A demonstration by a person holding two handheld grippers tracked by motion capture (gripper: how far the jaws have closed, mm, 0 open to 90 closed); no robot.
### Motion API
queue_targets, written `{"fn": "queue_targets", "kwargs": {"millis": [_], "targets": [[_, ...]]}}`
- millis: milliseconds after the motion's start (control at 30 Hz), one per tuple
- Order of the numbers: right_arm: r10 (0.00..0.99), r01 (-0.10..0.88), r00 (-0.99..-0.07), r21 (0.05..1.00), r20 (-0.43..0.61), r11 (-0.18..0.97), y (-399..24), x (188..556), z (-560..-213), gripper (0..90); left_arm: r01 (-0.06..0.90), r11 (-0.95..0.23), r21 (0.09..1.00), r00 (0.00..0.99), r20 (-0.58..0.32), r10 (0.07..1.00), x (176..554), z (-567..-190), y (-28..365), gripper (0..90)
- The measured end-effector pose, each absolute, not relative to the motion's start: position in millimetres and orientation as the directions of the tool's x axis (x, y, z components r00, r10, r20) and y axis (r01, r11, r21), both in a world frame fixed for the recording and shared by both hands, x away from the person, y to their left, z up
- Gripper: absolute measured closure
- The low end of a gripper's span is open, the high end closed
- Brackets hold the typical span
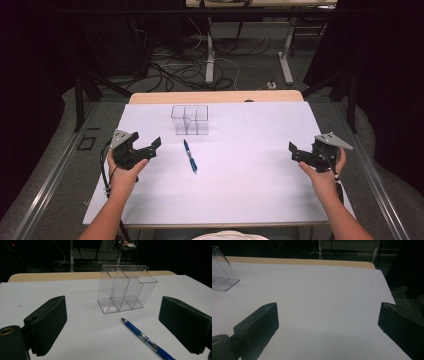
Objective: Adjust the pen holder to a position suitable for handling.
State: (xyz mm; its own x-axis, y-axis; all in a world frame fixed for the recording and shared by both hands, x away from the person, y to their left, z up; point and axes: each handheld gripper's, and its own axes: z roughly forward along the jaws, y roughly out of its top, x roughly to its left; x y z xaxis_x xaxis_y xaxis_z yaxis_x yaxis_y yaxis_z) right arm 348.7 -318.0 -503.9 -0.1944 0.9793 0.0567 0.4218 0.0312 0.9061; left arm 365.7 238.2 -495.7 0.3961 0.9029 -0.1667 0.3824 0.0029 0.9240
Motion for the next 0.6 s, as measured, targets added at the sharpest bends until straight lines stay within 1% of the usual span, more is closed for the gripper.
{"fn": "queue_targets", "kwargs": {"millis": [67, 133, 167, 300, 433, 600], "targets": [[0.978, 0.424, -0.196, 0.905, 0.077, 0.013, -316, 348, -504, 4.0, 0.39, -0.009, 0.921, 0.399, -0.161, 0.903, 367, -496, 237, 9.2], [0.975, 0.412, -0.207, 0.911, 0.078, 0.014, -315, 349, -504, 7.2, 0.397, 0.0, 0.918, 0.389, -0.169, 0.906, 369, -496, 236, 9.5], [0.975, 0.426, -0.21, 0.904, 0.076, 0.021, -314, 348, -503, 7.3, 0.397, 0.0, 0.918, 0.389, -0.169, 0.906, 369, -496, 236, 9.8], [0.976, 0.409, -0.206, 0.912, 0.074, 0.017, -311, 347, -503, 7.3, 0.409, 0.023, 0.912, 0.37, -0.189, 0.91, 374, -492, 238, 15.0], [0.976, 0.404, -0.212, 0.914, 0.049, 0.042, -311, 346, -501, 9.2, 0.406, 0.034, 0.913, 0.362, -0.195, 0.911, 378, -485, 238, 15.7], [0.977, 0.408, -0.212, 0.911, 0.033, 0.058, -311, 345, -502, 12.1, 0.432, 0.039, 0.901, 0.361, -0.212, 0.908, 386, -481, 236, 16.1]]}}
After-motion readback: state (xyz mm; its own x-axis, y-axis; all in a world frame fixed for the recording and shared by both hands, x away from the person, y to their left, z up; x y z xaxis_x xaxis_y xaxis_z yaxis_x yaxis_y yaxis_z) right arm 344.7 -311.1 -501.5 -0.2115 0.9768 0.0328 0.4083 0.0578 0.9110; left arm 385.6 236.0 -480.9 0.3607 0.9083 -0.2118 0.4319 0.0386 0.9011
